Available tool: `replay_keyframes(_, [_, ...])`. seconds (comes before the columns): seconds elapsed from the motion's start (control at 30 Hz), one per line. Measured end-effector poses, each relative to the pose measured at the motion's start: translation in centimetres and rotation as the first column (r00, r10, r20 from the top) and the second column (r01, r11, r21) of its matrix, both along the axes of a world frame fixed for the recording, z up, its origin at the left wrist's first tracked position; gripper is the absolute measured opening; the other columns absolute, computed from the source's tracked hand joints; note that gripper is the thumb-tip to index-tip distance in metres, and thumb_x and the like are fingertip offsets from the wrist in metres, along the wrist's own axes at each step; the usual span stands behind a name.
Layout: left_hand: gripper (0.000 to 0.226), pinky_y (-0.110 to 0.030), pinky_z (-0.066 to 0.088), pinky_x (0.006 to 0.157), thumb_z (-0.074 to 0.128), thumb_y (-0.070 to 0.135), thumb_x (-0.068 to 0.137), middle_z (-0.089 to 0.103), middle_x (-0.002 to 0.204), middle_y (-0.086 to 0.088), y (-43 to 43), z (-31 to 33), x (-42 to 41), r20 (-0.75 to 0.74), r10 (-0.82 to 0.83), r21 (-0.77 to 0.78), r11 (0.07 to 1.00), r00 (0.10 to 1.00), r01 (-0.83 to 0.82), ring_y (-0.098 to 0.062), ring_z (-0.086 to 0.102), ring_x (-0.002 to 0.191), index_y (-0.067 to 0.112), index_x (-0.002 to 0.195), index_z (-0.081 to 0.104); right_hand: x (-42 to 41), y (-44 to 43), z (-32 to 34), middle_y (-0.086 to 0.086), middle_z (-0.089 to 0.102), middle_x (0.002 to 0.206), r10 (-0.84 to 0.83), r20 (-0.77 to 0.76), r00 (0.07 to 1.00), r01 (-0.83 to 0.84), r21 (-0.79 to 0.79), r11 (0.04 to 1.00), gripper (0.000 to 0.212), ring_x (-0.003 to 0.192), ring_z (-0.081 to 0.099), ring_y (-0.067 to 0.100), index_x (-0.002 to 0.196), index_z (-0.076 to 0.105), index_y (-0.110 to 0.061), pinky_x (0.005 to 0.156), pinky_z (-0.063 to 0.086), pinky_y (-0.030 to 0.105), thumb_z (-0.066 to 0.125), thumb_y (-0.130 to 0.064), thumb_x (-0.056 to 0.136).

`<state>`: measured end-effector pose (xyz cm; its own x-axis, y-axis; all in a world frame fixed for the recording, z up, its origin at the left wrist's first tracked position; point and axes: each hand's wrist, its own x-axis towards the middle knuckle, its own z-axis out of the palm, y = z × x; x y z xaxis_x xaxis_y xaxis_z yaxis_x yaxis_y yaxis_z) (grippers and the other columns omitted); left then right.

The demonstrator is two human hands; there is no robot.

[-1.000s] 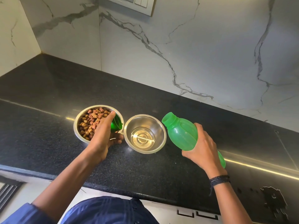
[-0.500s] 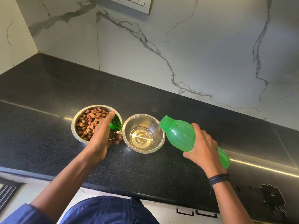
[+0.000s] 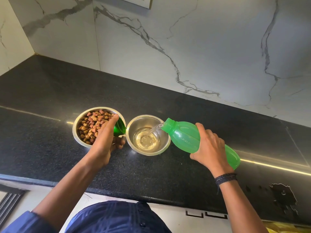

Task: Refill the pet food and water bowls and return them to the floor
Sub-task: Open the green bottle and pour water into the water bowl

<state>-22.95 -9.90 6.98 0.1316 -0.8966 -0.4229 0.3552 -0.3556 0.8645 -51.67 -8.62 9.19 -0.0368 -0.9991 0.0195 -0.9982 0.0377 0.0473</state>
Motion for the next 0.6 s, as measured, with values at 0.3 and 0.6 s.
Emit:
replay_keyframes(0.3, [0.022,-0.031,0.042,0.058,0.053,0.046,0.093,0.061,0.085,-0.008,0.18,0.01,-0.03,0.017,-0.01,0.01,1.0,1.0,0.009,-0.019,0.054,0.064,0.026,0.104,0.053,-0.29,-0.09,0.38,0.01,0.059,0.114,-0.009,-0.001,1.0,0.009,-0.007,1.0,0.106,0.102,0.06,0.029,0.143,0.027,-0.021,0.085,0.051,0.046,0.088,-0.034,0.057])
replay_keyframes(0.6, [0.017,-0.03,0.042,0.059,0.053,0.044,0.094,0.059,0.085,-0.007,0.1,0.11,-0.51,0.038,-0.016,0.0,1.0,0.999,0.016,-0.018,0.052,0.063,0.028,0.099,0.052,-0.74,-0.09,0.71,0.01,0.059,0.115,-0.01,-0.015,1.0,0.01,-0.007,1.0,0.106,0.104,0.06,0.029,0.144,0.025,-0.022,0.087,0.05,0.045,0.087,-0.035,0.059])
